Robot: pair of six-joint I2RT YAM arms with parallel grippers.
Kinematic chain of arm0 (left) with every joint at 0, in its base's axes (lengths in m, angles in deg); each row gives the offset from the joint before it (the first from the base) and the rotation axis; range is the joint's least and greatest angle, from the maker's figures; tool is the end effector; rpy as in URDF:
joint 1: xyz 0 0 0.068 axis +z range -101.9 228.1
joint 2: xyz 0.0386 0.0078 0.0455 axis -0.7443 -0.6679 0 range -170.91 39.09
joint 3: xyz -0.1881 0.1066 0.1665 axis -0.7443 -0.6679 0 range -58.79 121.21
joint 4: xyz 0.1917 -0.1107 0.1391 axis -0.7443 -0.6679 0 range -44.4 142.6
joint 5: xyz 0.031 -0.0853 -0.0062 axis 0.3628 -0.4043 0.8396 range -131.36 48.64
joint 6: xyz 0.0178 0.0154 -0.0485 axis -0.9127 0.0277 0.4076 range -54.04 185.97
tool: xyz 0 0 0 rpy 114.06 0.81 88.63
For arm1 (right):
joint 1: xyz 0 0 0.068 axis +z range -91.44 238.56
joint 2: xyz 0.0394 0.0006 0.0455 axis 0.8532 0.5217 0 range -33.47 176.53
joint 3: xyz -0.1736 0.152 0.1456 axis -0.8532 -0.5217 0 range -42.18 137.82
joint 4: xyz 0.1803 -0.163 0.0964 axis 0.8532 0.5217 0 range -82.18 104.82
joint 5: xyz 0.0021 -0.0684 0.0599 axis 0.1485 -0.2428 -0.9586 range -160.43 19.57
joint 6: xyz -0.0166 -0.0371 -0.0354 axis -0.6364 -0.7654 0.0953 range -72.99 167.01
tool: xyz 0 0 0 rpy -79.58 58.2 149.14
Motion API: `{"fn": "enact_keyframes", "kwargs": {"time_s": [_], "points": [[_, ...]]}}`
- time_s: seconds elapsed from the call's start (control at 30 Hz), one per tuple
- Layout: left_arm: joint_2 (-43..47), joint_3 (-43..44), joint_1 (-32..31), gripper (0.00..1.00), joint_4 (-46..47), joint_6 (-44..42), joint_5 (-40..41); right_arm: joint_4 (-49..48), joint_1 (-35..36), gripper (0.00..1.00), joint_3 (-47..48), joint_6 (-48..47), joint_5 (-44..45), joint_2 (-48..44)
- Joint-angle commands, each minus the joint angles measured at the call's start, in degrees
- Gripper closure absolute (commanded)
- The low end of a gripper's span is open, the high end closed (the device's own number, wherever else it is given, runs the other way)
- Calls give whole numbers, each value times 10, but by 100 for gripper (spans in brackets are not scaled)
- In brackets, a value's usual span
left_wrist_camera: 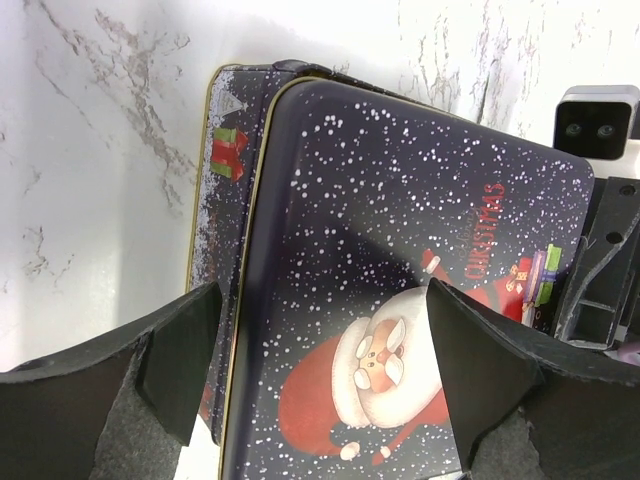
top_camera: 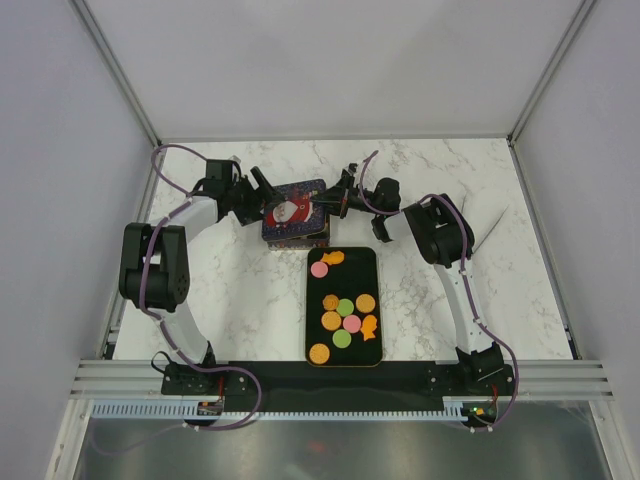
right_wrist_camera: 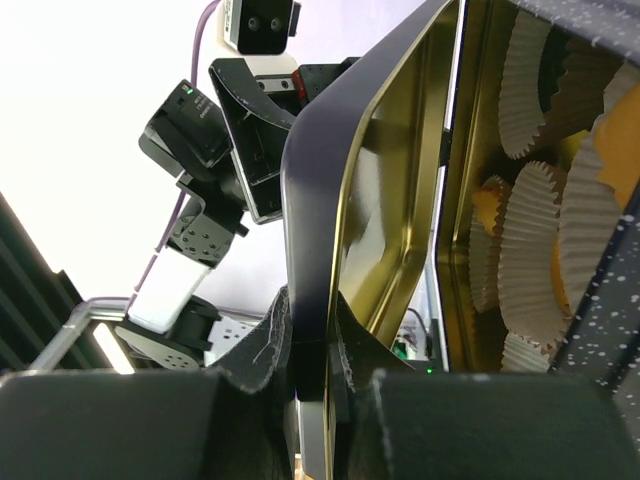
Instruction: Pack the cookies
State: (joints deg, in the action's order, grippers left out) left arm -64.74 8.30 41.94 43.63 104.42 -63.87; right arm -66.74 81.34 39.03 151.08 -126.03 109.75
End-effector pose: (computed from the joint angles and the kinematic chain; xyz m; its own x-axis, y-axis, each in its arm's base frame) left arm 0.3863 -0.0554 0.1949 -0.7842 -0.4933 -0.3763 -0.1569 0.7445 -0.6489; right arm 0.4416 0.2174 0.1039 -0.9812 0.1823 0.0634 0.0394 -0.1325 0.9904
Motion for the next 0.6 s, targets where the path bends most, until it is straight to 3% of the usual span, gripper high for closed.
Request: {"fn": "enact_keyframes", "kwargs": {"time_s": [0.0, 0.23, 0.57], "points": [[24, 3, -2, 9, 1, -24, 17, -135, 4, 91, 20, -41, 2, -18], [15, 3, -2, 8, -2, -28, 21, -59, 5, 91, 26, -109, 9, -13], [1, 5, -2, 9, -3, -28, 20, -57, 0, 91, 18, -112, 23, -1]]}}
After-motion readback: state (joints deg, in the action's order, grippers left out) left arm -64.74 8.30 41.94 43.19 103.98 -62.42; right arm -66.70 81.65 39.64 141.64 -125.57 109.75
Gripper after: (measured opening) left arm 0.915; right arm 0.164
